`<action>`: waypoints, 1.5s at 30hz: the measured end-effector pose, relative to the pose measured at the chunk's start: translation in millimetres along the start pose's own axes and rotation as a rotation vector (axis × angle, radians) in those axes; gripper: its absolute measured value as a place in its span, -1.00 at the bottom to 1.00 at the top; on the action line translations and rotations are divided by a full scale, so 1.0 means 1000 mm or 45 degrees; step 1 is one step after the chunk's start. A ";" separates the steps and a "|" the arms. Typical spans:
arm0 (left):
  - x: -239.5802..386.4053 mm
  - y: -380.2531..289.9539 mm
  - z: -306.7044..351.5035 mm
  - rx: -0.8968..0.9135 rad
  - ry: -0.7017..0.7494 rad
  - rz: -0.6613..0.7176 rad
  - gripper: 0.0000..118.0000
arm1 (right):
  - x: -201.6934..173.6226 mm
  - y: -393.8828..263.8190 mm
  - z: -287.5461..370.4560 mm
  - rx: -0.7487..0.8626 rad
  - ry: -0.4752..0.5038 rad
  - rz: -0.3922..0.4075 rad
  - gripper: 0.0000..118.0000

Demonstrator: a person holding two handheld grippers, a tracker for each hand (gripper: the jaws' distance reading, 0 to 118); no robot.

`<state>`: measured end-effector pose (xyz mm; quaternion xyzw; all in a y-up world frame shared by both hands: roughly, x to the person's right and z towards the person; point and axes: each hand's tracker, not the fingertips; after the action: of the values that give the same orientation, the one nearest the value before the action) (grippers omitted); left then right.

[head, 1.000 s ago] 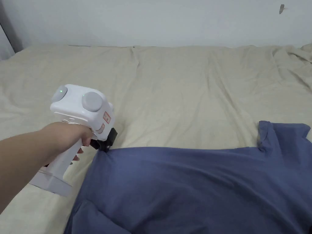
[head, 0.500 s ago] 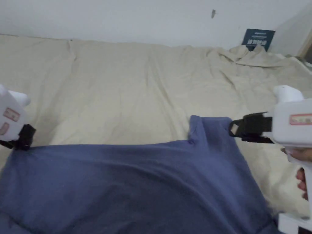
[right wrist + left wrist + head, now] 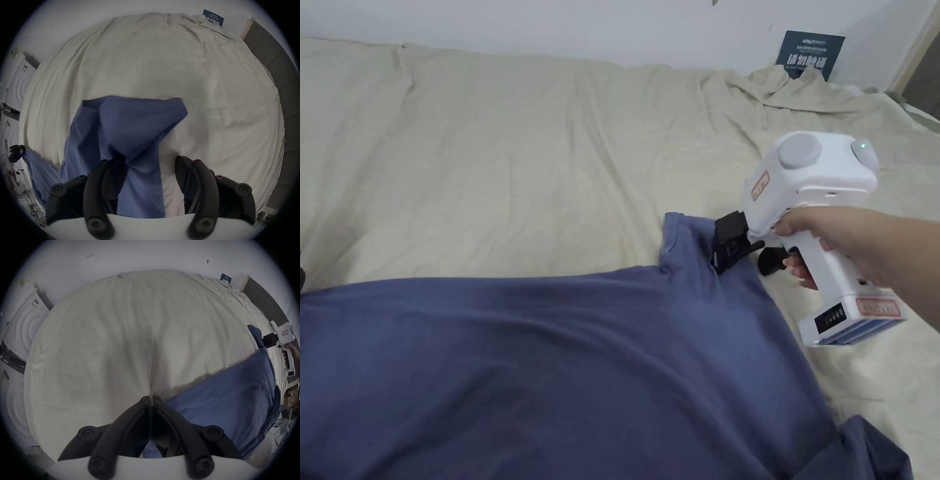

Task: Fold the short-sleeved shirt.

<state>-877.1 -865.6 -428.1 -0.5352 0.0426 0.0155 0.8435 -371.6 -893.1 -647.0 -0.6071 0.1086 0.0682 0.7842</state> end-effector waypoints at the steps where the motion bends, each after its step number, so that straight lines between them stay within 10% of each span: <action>1: -0.004 0.002 -0.002 -0.004 -0.005 0.007 -0.96 | -0.001 0.002 0.002 -0.021 -0.004 0.005 0.22; 6: 0.016 -0.007 0.003 -0.009 -0.005 0.020 -0.96 | -0.006 0.003 0.012 -0.021 -0.048 0.003 -0.17; 9: 0.014 -0.007 0.003 -0.011 -0.003 0.014 -0.97 | -0.005 -0.003 0.019 0.008 -0.056 0.003 -0.86; 16: 0.003 -0.007 0.016 0.014 -0.034 0.092 -0.96 | 0.014 -0.020 0.065 0.213 0.236 -0.105 -0.86; 45: -0.019 -0.038 0.085 0.420 -0.214 0.330 -0.96 | 0.032 -0.085 0.161 0.699 0.351 -0.262 -0.86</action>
<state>-888.4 -804.8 -356.2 -0.3768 0.0425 0.1612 0.9112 -305.9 -760.1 -536.8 -0.3842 0.1662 -0.1263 0.8993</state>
